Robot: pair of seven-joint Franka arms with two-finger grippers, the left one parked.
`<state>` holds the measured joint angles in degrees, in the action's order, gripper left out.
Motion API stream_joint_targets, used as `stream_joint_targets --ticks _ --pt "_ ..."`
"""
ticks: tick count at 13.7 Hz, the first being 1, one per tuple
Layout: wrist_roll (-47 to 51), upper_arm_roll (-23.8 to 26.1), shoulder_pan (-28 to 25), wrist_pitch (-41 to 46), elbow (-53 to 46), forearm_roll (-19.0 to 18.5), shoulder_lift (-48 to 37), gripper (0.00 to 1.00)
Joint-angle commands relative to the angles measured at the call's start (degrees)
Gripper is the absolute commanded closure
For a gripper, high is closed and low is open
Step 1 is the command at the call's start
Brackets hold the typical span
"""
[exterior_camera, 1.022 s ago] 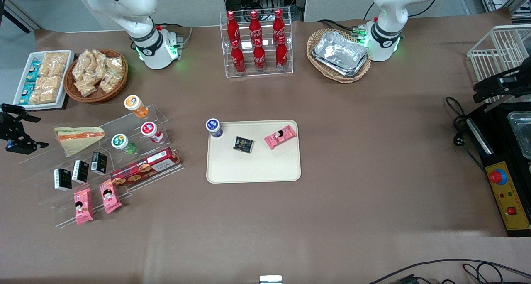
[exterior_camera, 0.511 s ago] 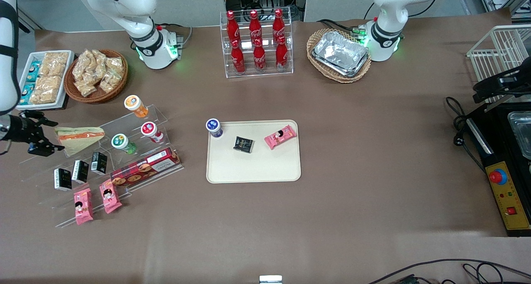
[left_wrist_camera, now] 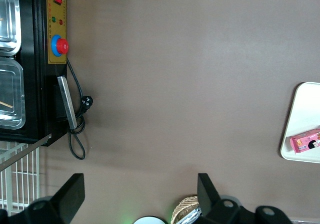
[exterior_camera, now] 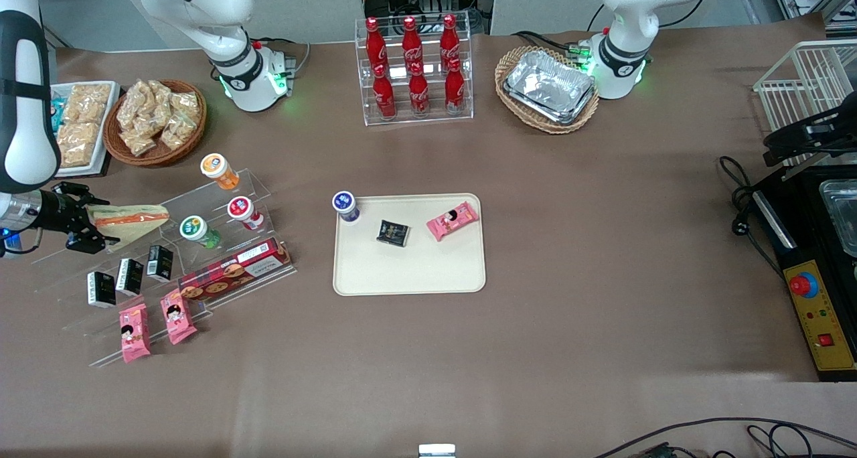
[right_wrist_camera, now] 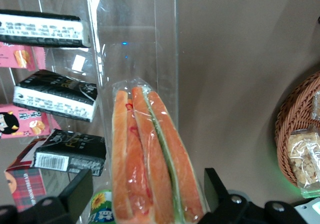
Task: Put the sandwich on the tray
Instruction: 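Close the right gripper on the plastic-wrapped sandwich and lift it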
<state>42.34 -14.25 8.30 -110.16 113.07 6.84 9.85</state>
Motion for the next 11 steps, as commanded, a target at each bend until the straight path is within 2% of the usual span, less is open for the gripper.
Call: stream_joint_targets --ticks 1,2,5,7,11 --pt "-2.4 0.1 0.0 -1.5 2.0 0.3 -1.2 0.2" --pt "-3.9 0.1 0.0 -1.5 2.0 0.4 -1.2 0.34" --pt "-8.3 0.1 0.3 -1.0 1.2 0.9 -1.1 0.63" --pt "-10.3 0.1 0.0 -0.8 -0.7 0.9 -0.6 0.69" --pt "-11.1 0.1 0.2 6.6 -10.7 1.0 2.8 0.69"
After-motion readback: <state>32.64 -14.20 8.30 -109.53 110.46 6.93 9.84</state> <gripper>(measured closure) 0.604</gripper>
